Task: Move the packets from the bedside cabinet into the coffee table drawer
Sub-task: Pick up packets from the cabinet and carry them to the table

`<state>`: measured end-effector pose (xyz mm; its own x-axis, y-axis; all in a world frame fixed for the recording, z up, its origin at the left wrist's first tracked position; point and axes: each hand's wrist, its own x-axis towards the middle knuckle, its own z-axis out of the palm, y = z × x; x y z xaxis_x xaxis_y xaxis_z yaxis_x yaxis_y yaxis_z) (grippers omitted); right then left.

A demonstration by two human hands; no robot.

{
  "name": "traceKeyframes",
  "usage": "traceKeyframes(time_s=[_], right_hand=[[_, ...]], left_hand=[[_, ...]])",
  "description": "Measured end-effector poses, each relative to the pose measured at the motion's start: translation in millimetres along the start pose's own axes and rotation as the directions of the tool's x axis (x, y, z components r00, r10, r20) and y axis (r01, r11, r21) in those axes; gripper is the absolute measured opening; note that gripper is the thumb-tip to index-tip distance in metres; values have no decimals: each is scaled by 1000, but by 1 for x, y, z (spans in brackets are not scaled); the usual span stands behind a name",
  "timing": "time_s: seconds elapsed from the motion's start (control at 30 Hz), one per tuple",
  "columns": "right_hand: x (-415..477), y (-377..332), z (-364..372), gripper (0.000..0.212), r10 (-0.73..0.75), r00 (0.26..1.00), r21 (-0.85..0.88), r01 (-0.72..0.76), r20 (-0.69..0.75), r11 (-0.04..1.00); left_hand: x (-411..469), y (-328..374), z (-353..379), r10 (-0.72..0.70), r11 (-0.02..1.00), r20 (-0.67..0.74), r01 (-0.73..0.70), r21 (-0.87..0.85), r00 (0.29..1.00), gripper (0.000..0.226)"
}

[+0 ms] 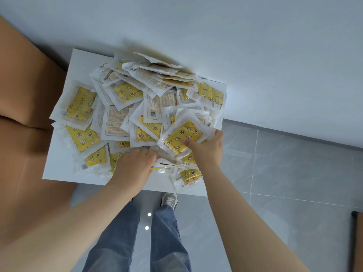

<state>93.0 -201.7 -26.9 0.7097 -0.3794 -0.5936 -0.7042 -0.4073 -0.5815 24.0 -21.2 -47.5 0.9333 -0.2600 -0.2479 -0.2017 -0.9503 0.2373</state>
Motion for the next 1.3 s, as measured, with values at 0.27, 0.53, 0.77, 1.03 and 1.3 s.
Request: traceKeyframes(time_s=[0.27, 0.53, 0.77, 1.03, 1.3], right_hand=[[-2, -5, -3, 55, 28, 997, 11, -29, 69, 1000], [-20, -4, -4, 39, -27, 998, 75, 23, 56, 997], [-42, -17, -23, 81, -73, 996, 206, 60, 59, 977], [-80, -42, -62, 35, -128, 990, 157, 117, 64, 981], [-159, -80, -112, 33, -170, 985, 191, 173, -33, 966]], left_hand=[[-1, 0, -4, -14, 1000, 50, 14, 9, 999, 41], [-16, -2, -20, -19, 1000, 45, 20, -17, 999, 45], [-27, -6, -48, -66, 996, 24, 67, -60, 998, 40], [-41, 0, -108, -267, 925, 22, 263, -275, 963, 37], [-66, 17, -202, -408, 794, 34, 373, -479, 912, 34]])
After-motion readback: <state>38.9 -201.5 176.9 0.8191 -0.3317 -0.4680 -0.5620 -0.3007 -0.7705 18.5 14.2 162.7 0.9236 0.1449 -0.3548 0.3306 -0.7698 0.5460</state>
